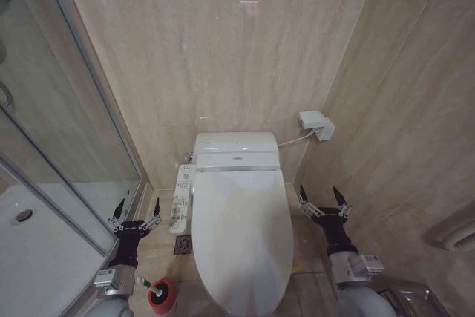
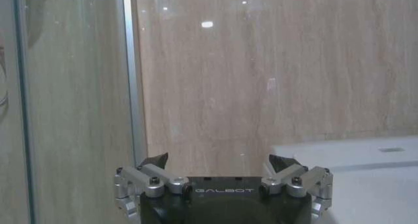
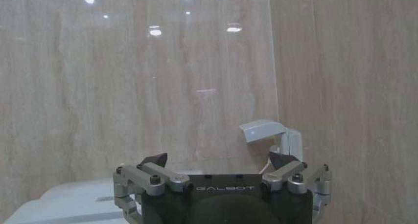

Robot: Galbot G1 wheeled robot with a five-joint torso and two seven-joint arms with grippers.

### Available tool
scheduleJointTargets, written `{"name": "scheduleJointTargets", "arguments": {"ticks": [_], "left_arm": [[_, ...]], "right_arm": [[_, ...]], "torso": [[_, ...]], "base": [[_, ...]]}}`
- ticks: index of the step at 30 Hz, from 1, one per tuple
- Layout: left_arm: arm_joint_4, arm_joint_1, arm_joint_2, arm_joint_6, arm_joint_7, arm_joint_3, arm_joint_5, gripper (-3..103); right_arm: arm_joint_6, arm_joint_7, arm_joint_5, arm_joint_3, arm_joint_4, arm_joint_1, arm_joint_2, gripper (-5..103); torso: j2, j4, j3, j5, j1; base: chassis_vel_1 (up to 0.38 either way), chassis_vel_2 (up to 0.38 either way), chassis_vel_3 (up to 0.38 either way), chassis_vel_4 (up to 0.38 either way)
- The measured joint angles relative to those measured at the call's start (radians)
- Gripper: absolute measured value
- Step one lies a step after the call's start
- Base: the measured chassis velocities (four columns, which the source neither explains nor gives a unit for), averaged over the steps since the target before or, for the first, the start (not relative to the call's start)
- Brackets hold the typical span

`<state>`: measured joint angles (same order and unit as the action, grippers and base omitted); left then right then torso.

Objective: Open the toilet lid, clean the toilet bowl with a toilet brush, close the toilet lid, and flush.

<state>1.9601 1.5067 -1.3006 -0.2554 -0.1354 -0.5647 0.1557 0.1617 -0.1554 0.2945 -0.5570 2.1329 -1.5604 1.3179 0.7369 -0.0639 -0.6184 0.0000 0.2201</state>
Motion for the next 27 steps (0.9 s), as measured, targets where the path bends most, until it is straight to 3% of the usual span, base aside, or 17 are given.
{"name": "scheduleJointTargets", "arguments": {"ticks": [13, 27], "left_arm": [[-0.025, -0.036, 0.012, -0.004, 0.003, 0.002, 0.004, 100], [-0.052, -0.062, 0.013, -0.007, 0.008, 0.014, 0.004, 100]], "right_arm": [[0.0, 0.0, 0.0, 0.0, 0.0, 0.001, 0.0, 100], [0.0, 0.0, 0.0, 0.0, 0.0, 0.0, 0.0, 100]], "torso": [[0.0, 0.0002, -0.001, -0.0001, 0.002], [0.0, 0.0, 0.0, 0.0, 0.0]], "base": [[-0.086, 0.086, 0.084, -0.077], [-0.004, -0.005, -0.007, -0.005]]}}
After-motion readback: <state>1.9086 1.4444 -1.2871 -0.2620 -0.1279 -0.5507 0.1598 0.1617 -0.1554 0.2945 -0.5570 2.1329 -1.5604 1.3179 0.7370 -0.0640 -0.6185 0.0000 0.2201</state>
